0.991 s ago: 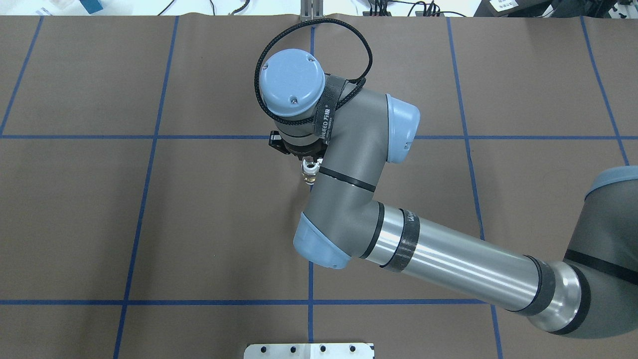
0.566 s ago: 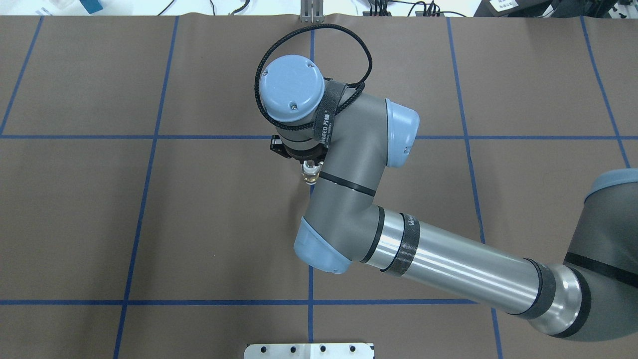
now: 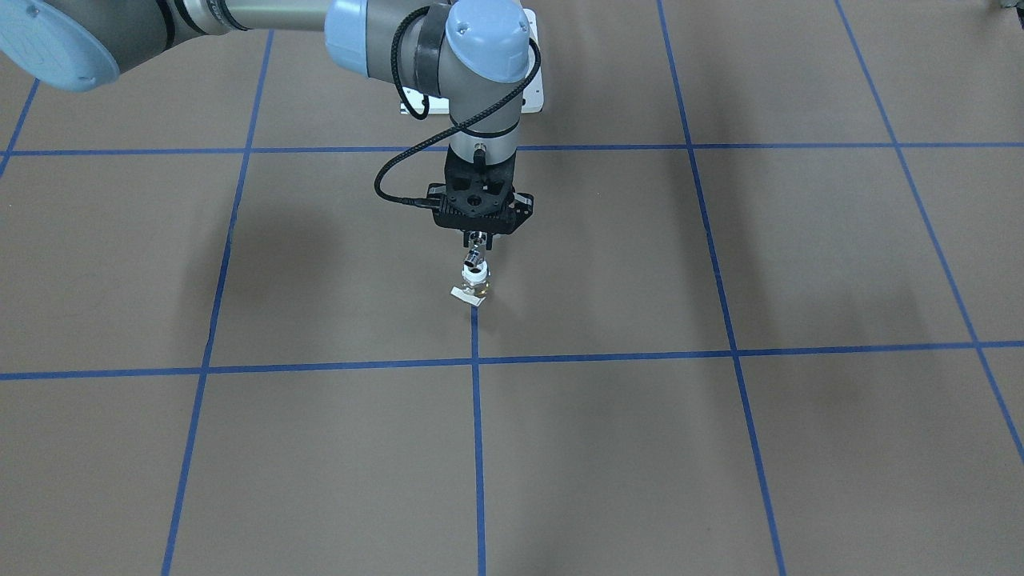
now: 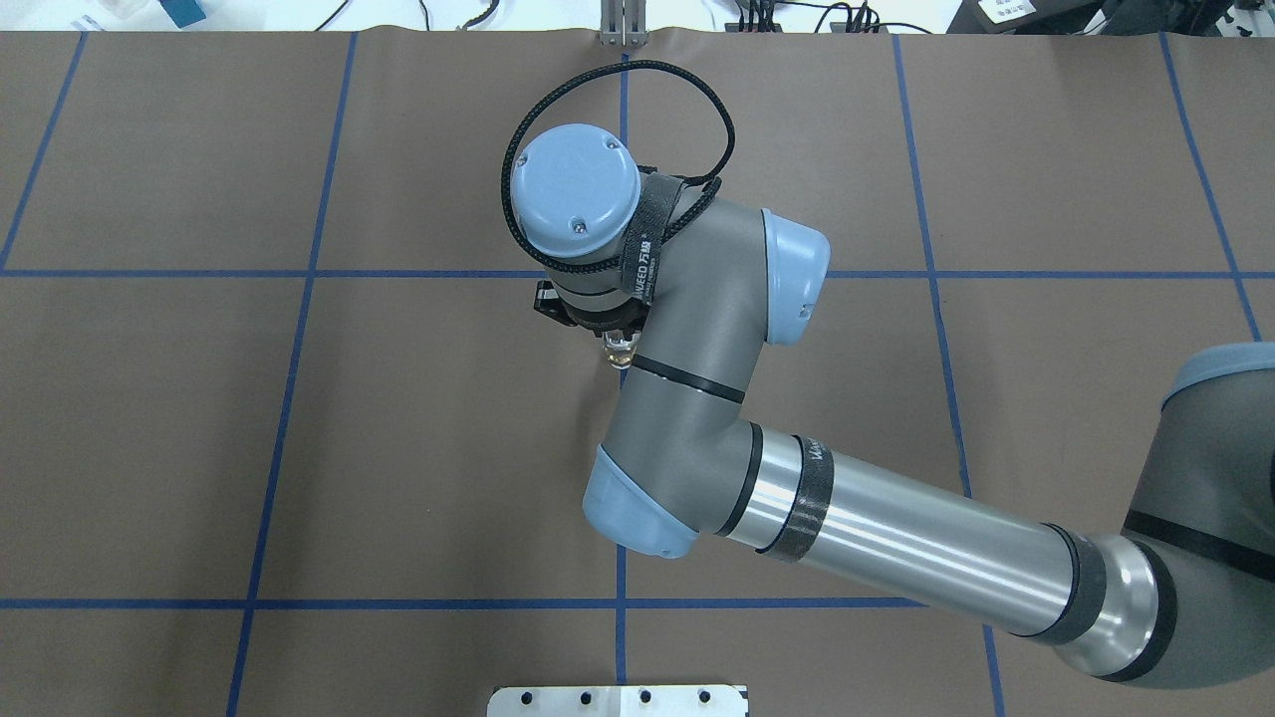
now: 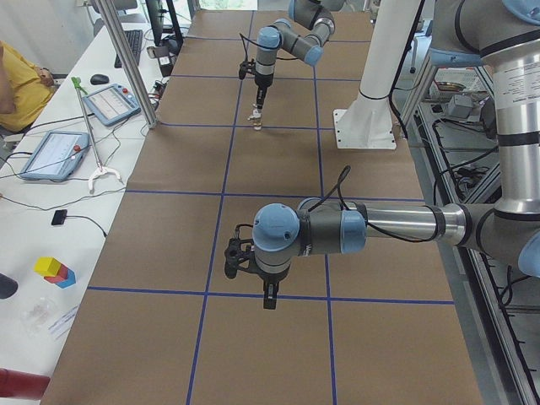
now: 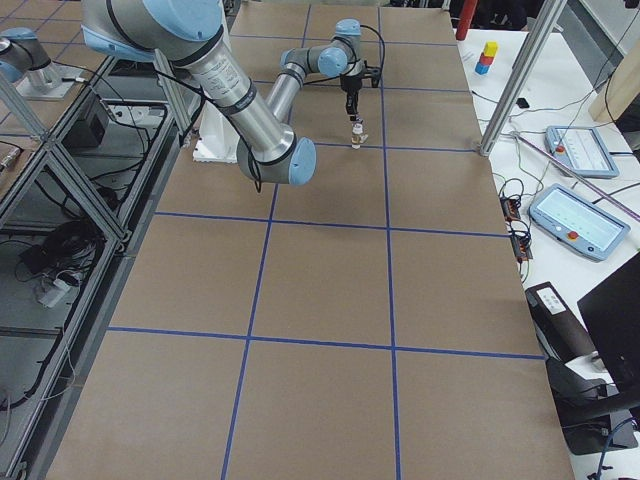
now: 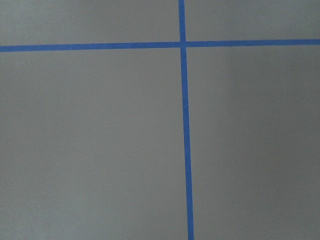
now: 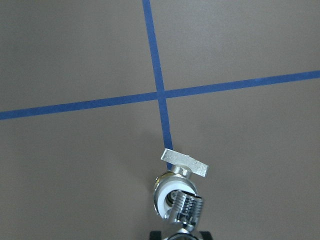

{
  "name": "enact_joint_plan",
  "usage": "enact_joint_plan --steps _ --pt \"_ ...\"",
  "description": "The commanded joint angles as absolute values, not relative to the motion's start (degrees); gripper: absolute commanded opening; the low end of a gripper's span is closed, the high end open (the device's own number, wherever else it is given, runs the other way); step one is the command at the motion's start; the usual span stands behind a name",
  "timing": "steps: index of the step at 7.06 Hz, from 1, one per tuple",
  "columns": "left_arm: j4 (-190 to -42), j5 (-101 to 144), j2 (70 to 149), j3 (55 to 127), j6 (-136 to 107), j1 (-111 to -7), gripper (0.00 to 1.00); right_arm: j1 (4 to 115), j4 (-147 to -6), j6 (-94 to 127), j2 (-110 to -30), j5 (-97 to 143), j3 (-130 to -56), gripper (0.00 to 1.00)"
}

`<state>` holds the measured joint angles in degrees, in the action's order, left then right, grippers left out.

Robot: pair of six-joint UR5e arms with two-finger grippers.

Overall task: Assemble PPR valve and pipe with both arms
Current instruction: 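Lower the chrome fitting onto the valve top and press it down with the right gripper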

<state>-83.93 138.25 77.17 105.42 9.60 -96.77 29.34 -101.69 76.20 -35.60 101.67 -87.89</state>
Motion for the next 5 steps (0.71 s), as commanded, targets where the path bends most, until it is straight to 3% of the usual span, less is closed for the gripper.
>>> enact_joint_plan --steps 1,5 --pt "-83.9 138.3 77.2 105.5 9.6 -96.8 1.00 29.3 -101.8 76.0 -35.7 101.6 -88.0 0.00" --pt "-83.9 138.3 77.2 105.5 9.6 -96.8 1.00 29.4 -102.0 75.9 -35.7 101.6 -88.3 0.00"
